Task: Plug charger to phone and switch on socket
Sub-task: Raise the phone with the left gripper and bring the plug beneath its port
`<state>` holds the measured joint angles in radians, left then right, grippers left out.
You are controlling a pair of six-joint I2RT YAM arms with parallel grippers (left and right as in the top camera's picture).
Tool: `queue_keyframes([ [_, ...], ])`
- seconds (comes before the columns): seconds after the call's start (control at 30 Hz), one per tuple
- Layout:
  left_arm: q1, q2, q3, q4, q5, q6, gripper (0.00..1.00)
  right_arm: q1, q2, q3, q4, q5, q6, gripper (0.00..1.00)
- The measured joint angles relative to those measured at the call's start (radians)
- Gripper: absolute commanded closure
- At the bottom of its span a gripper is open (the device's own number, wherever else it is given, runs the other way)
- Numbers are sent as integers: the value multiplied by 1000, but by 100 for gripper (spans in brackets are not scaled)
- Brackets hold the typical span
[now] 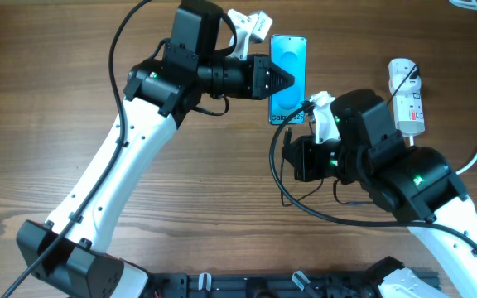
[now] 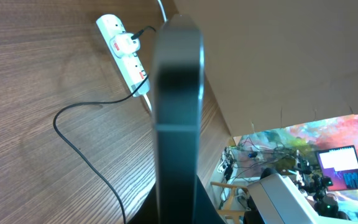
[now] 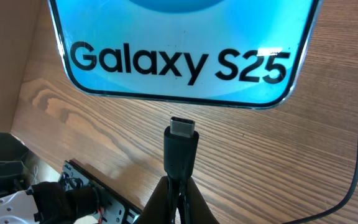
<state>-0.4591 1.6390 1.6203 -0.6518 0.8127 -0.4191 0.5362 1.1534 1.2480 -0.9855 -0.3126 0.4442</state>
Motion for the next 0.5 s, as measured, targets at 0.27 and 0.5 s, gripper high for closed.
queue_keyframes([
  [0.27,-13,0,0,0,0,0,96,0,2,0,6,0,4,96],
  [0.5,-13,0,0,0,0,0,96,0,28,0,7,0,4,96],
])
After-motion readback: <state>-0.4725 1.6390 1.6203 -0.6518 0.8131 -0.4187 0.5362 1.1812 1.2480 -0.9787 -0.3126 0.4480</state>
